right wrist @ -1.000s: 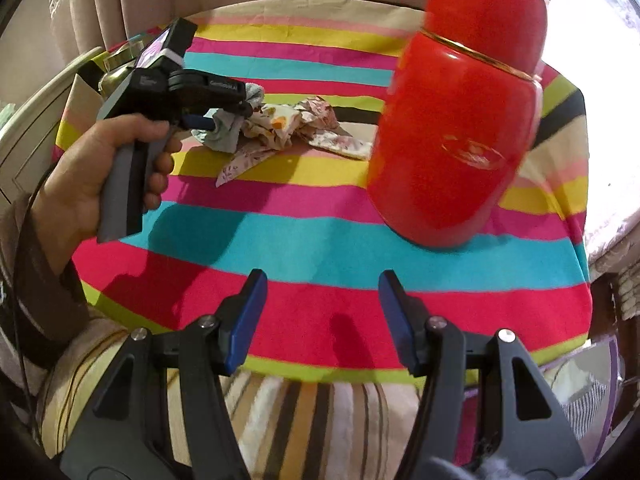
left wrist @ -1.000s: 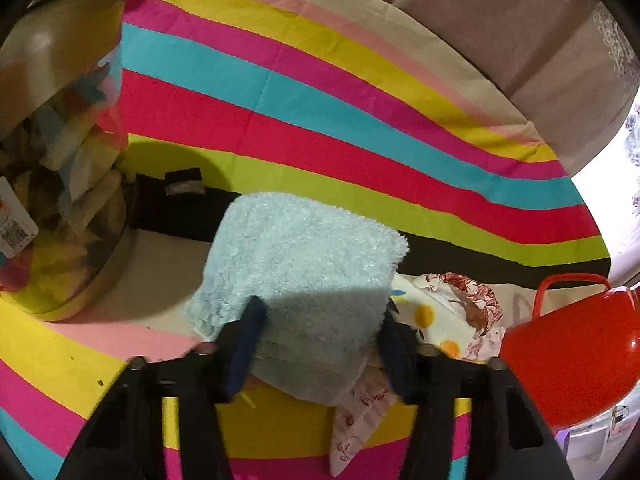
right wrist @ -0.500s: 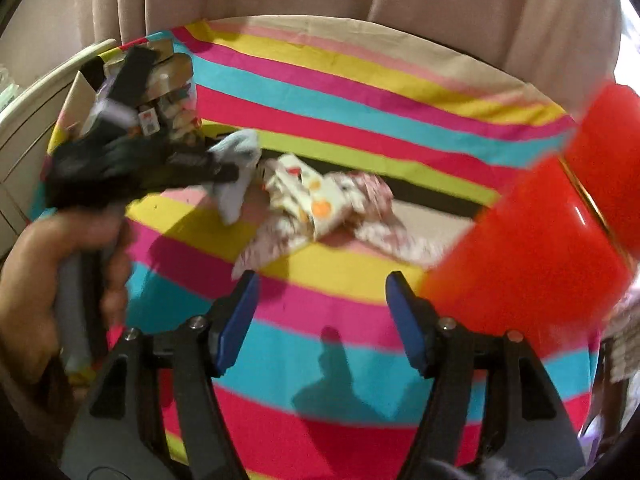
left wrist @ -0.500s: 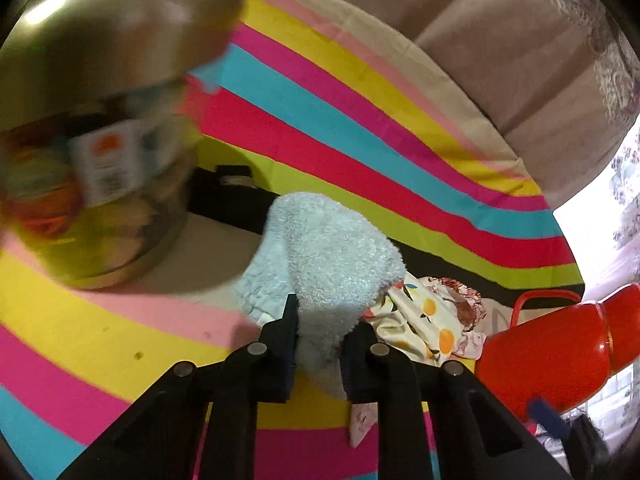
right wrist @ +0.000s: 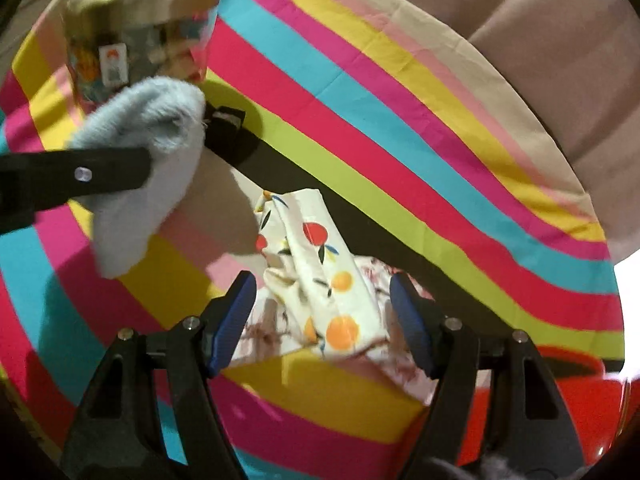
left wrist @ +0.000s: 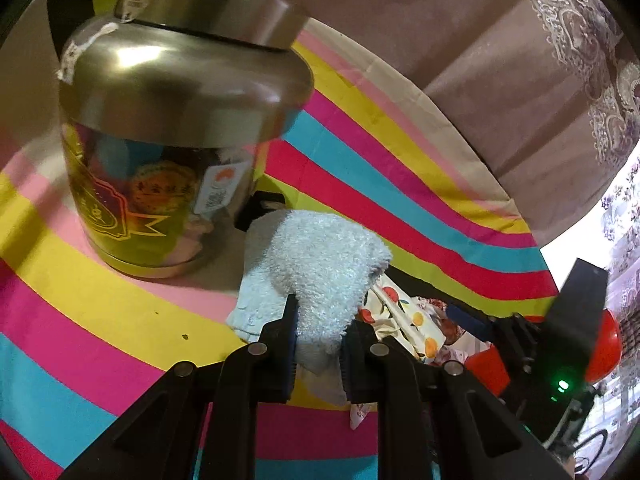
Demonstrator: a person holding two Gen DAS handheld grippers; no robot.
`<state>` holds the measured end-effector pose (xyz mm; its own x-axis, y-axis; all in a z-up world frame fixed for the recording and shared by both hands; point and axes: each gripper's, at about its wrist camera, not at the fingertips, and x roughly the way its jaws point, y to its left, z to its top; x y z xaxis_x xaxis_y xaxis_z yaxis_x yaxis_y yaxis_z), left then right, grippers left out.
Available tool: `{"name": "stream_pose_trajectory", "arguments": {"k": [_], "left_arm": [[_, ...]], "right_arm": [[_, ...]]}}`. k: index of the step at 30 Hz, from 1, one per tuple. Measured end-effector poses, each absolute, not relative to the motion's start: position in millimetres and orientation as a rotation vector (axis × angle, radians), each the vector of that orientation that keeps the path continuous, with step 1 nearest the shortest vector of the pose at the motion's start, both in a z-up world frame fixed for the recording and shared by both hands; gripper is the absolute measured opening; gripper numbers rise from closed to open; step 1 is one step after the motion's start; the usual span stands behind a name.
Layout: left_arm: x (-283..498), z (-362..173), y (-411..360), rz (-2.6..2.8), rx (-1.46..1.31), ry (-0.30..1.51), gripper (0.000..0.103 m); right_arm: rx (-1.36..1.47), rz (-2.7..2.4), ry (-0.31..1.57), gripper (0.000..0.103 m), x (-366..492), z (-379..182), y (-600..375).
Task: Organize soft objects
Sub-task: 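Grasp the light blue fuzzy towel with the left tool while the right tool grasps the orange-dotted white cloth, then carry the blue towel and dotted cloth into the white box and release both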
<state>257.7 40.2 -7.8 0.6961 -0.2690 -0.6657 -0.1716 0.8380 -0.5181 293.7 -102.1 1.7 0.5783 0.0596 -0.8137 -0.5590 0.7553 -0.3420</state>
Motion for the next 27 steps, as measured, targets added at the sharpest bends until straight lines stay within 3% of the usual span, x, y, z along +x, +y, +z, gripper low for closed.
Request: {"name": "stream_pose_trajectory", "arguments": {"k": [3, 5, 7, 11, 16, 27], "left_arm": [[257.6, -9.6, 41.4, -0.055, -0.604, 0.818, 0.018], [256.3, -9.7, 40.8, -0.057, -0.607, 0.818, 0.018], [257.6, -9.4, 40.2, -0.06, -0.609, 0.817, 0.018], [258.9, -12.8, 43.0, -0.059, -0.616, 0.823, 0.018], [259.1, -12.7, 44.3, -0.058, -0.624, 0.817, 0.018], [253.9, -8.0, 44.4, -0.084, -0.632, 0.788, 0.018]], "right_arm": [[-0.658, 0.399, 0.906, 0.072, 302.1, -8.0, -94.5], [-0.69, 0.409, 0.907, 0.067, 302.8, -15.1, -89.1], [-0.721, 0.409, 0.896, 0.053, 303.0, -20.9, -83.1], [-0.66, 0.407, 0.89, 0.042, 307.0, -19.4, -88.1], [-0.571, 0.41, 0.868, 0.017, 303.0, -4.3, -96.2], [-0.368, 0.404, 0.817, 0.015, 275.4, 39.7, -124.3]]}}
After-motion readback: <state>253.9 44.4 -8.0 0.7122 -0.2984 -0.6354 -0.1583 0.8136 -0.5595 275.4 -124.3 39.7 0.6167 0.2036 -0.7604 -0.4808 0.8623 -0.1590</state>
